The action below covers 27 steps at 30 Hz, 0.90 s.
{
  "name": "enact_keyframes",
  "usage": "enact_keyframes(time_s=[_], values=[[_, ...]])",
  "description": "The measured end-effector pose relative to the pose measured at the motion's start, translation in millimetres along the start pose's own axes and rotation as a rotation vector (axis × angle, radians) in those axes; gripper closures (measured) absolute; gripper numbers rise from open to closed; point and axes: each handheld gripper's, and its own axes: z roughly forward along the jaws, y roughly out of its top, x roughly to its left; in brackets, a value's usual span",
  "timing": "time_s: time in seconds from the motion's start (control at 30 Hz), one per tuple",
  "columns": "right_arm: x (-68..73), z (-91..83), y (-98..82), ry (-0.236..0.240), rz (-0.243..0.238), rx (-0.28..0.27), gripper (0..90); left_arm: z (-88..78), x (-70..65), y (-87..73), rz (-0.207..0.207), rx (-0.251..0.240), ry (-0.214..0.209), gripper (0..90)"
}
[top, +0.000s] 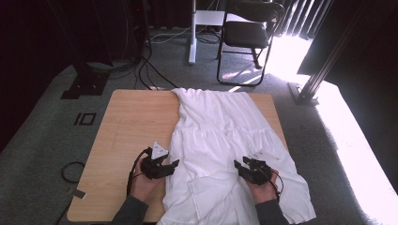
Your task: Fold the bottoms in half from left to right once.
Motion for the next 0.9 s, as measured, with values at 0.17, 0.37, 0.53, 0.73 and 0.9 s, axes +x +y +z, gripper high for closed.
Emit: enact_keyframes(time_s=[0.17, 0.37, 0.53, 0.73, 0.9], values=[[7.3, 30.7, 3.2, -0.009, 0.009, 0.077, 38.5, 7.1, 5.9, -5.7, -0.027, 0.020, 0.006, 43.7], [6.4, 48.7, 8.7, -0.026, 0.014, 0.124, 40.9, 18.5, 13.3, -9.9, -0.075, 0.039, 0.002, 41.1], [1.2, 48.7, 10.6, 0.017, 0.035, 0.134, 75.1, 33.4, 16.9, -12.2, -0.102, 0.073, -0.008, 40.2], [4.0, 23.8, 18.0, 0.047, 0.012, 0.045, 89.2, 36.1, 16.1, -12.2, -0.112, 0.064, -0.001, 40.2], [5.0, -1.7, 28.7, 0.081, 0.016, -0.040, 89.3, 31.8, 19.0, -10.6, -0.129, 0.042, -0.011, 39.8]])
